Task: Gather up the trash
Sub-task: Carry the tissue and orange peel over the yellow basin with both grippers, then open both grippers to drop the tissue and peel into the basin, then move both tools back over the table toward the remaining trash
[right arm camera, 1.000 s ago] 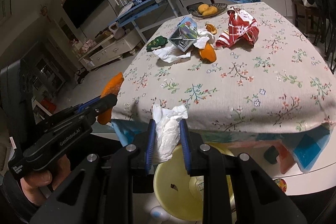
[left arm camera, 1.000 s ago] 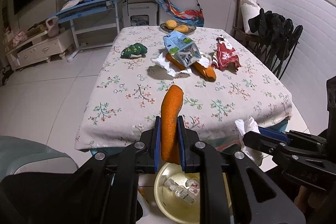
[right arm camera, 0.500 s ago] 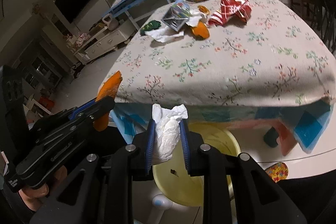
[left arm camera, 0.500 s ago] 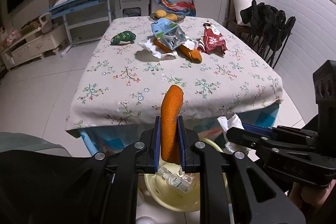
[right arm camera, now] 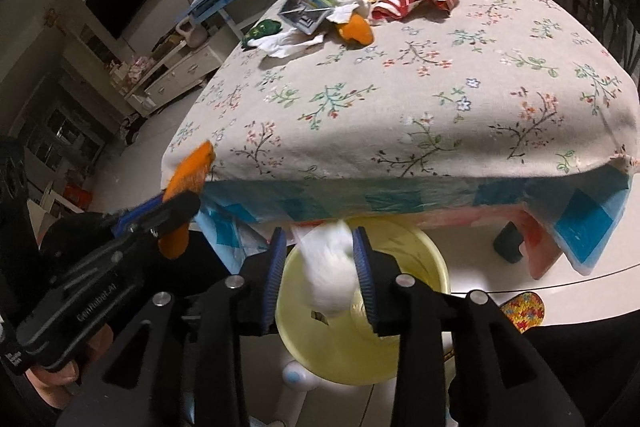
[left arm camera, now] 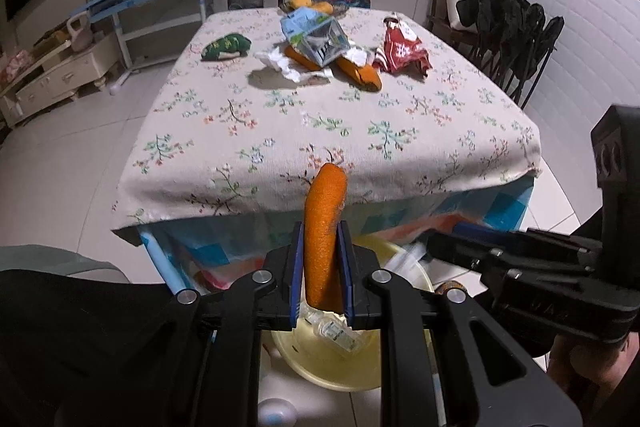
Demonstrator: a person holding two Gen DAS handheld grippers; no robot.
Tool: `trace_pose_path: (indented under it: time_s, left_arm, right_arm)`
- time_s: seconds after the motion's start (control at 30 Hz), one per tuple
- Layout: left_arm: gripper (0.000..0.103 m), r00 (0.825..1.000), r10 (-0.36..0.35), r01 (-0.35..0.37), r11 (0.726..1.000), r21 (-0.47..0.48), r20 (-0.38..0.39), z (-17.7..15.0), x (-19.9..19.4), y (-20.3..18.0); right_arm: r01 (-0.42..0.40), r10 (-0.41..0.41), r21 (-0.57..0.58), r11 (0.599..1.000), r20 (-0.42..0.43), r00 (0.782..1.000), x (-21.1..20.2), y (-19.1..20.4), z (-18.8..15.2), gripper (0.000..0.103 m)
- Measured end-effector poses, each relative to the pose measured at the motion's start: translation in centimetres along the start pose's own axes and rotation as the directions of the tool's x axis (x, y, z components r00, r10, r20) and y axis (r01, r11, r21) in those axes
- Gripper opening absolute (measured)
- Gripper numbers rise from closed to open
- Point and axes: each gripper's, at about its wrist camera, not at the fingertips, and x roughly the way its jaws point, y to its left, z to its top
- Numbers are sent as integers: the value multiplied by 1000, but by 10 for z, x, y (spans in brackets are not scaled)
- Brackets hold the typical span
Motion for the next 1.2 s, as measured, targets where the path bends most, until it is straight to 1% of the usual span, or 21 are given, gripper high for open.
trace_pose_path:
  time_s: [0.1,0.13,0.23,0.3,0.37,0.47,0.57,0.8,1.2]
  left_arm:
    - [16,1000,-8,8,1000,20,-14,-1,3,-4]
    - [17,1000,-8,8,1000,26,-16,-2,3,-5]
    - [27,1000,-4,5,999,36,-16,-2,4,-8]
    - [37,1000,6,-6,999,36,-11,-2,4,-8]
    - [40,1000,10,-9,1000,29,-7,-2,3,-7]
    - [45,1000,17,-17,1000,19,-1,-1,2,-5]
    - [48,1000,21,-21,1000,9,9,0,1,-4]
    - [55,999,44,-44,999,-1,32,1,-3,-1]
    - [60,998,58,-58,998,-6,39,2,-4,0]
  right_arm:
    - [4,-4,8,1000,4,1000,-1,-1,0,37]
    - [8,-8,10,1000,10,1000,-2,-2,0,40]
    - [11,-11,20,1000,28,1000,-5,-4,1,45]
    - [11,-12,31,999,47,999,-9,-6,2,48]
    - [11,-13,39,999,65,998,-12,-7,3,53]
    - [10,-14,46,999,88,996,-16,-8,5,55]
    - [11,-16,45,999,96,995,-17,-8,5,58]
    - [16,-20,43,999,104,994,-17,-7,6,61]
    - [17,-22,40,999,105,994,-18,-7,6,63]
